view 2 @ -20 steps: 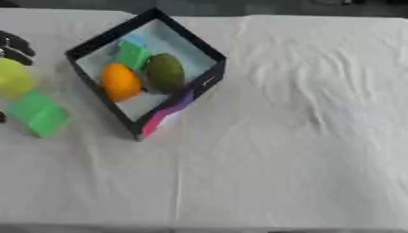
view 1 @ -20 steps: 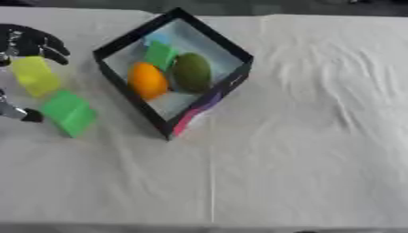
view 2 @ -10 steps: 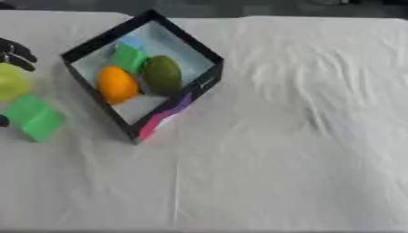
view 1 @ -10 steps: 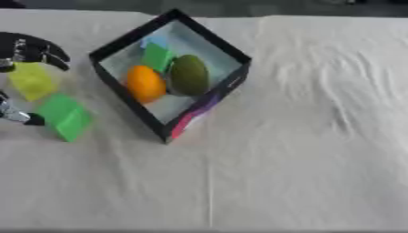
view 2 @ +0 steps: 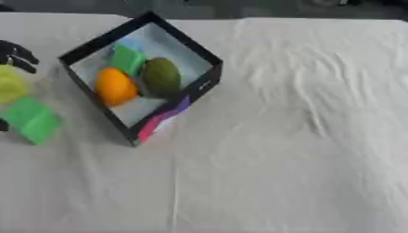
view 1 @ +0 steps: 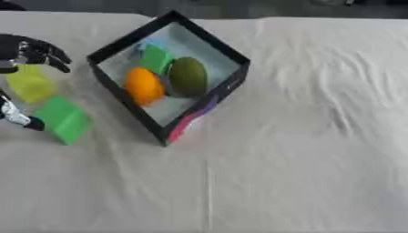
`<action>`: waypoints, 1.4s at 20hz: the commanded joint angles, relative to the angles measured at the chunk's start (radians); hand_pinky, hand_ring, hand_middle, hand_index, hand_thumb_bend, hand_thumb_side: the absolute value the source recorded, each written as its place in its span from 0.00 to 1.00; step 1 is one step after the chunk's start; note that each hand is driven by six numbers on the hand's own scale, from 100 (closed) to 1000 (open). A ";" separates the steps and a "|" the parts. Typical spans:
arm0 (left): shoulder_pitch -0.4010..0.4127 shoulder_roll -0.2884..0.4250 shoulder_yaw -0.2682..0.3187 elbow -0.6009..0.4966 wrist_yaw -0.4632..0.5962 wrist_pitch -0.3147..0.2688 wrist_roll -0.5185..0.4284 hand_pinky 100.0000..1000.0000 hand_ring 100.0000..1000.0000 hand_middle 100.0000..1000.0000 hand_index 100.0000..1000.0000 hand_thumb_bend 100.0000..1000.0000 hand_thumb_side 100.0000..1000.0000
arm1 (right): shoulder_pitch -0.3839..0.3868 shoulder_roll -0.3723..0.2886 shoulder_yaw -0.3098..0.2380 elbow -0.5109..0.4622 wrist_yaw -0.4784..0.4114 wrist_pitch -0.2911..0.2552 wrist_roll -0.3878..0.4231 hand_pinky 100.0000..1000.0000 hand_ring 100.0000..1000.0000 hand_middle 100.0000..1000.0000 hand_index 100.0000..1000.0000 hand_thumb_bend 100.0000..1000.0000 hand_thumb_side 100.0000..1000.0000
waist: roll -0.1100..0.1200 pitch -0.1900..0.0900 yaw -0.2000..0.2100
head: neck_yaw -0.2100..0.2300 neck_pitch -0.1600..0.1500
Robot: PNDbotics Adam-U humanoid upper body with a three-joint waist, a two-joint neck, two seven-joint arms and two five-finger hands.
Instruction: Pick up objects on the table and place them in the box.
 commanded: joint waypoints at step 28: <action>-0.018 -0.029 -0.027 0.078 -0.201 -0.225 0.069 0.75 0.66 0.57 0.62 0.51 0.35 | -0.004 -0.014 -0.015 0.008 0.022 0.001 0.011 1.00 0.67 0.65 0.87 0.00 0.68 | 0.010 0.011 -0.017 | 0.017 -0.017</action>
